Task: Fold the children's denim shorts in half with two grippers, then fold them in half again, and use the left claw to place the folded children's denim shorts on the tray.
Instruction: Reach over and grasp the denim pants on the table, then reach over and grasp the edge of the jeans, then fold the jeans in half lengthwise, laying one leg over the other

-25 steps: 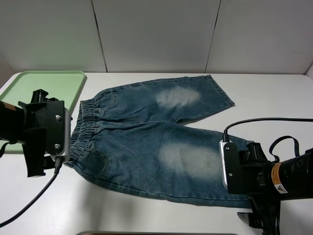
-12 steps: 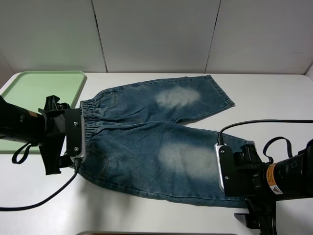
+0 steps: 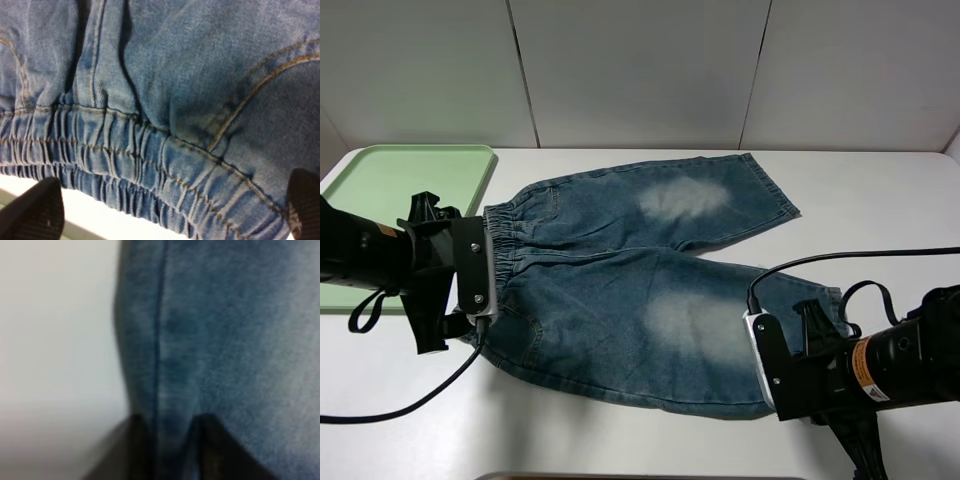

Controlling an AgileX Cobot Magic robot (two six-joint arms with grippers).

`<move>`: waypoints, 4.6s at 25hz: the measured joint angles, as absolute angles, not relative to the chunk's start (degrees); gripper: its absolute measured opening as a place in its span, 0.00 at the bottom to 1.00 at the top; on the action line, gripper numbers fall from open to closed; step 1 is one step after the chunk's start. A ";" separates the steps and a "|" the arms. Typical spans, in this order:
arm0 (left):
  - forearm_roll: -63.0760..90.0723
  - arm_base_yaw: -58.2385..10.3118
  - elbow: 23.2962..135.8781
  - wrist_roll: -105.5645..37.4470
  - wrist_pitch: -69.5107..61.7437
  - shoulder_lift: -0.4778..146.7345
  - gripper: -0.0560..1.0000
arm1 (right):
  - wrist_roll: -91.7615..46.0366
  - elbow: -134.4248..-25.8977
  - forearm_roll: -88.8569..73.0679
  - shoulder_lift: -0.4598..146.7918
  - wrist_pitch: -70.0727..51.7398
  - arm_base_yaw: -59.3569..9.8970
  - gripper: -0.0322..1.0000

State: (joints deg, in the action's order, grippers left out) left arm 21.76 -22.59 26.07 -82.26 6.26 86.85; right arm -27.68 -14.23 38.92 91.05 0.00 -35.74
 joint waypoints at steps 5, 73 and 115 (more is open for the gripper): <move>21.76 -22.59 26.07 -82.20 6.26 86.85 0.88 | -27.86 -14.23 40.87 91.16 -1.49 -35.74 0.04; 22.82 -22.87 30.04 -85.44 2.05 103.13 0.22 | -23.80 -17.13 40.96 92.02 -6.24 -35.74 0.03; 21.83 -18.12 32.83 -48.73 11.88 85.66 0.21 | 16.66 -51.61 42.92 91.42 -9.72 -20.84 0.03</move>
